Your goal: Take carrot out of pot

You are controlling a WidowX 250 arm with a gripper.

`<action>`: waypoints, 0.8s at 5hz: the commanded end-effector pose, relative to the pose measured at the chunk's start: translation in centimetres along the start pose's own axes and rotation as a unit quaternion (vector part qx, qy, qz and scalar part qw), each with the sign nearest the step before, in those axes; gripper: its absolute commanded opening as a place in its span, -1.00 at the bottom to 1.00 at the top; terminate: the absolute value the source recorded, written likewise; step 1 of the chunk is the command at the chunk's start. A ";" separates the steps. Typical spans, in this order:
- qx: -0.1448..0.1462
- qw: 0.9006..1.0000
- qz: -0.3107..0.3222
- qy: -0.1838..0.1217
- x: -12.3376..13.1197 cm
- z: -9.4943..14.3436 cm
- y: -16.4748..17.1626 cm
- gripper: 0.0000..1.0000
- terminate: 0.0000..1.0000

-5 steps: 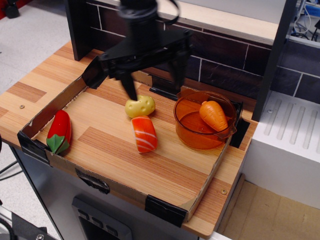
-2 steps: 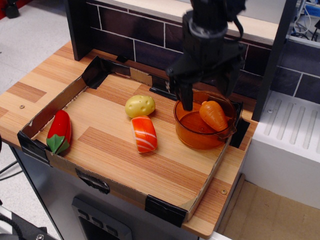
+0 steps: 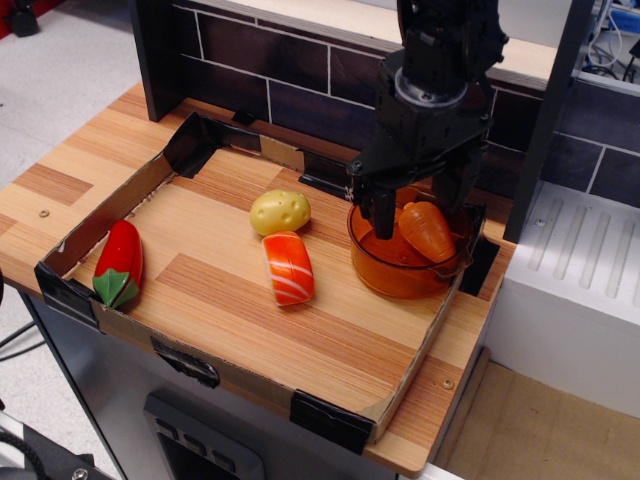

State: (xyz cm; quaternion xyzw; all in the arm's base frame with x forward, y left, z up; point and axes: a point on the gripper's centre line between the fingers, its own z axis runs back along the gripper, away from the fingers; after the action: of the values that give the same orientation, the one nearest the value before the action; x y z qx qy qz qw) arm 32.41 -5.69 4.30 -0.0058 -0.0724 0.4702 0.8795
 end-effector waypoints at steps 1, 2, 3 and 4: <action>-0.011 1.000 -0.005 -0.016 0.2 -0.2 -0.2 1.00 -1.00; -0.007 1.000 -0.002 -0.025 0.2 -1.0 -0.2 1.00 -1.00; -0.004 0.999 0.001 -0.032 0.3 -1.8 -0.5 1.00 -1.00; -0.001 0.999 0.003 -0.032 0.3 -2.3 -0.7 1.00 -1.00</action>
State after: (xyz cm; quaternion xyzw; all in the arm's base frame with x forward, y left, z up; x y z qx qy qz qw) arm 32.28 -5.63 0.96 0.0238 -0.0833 0.4760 0.8752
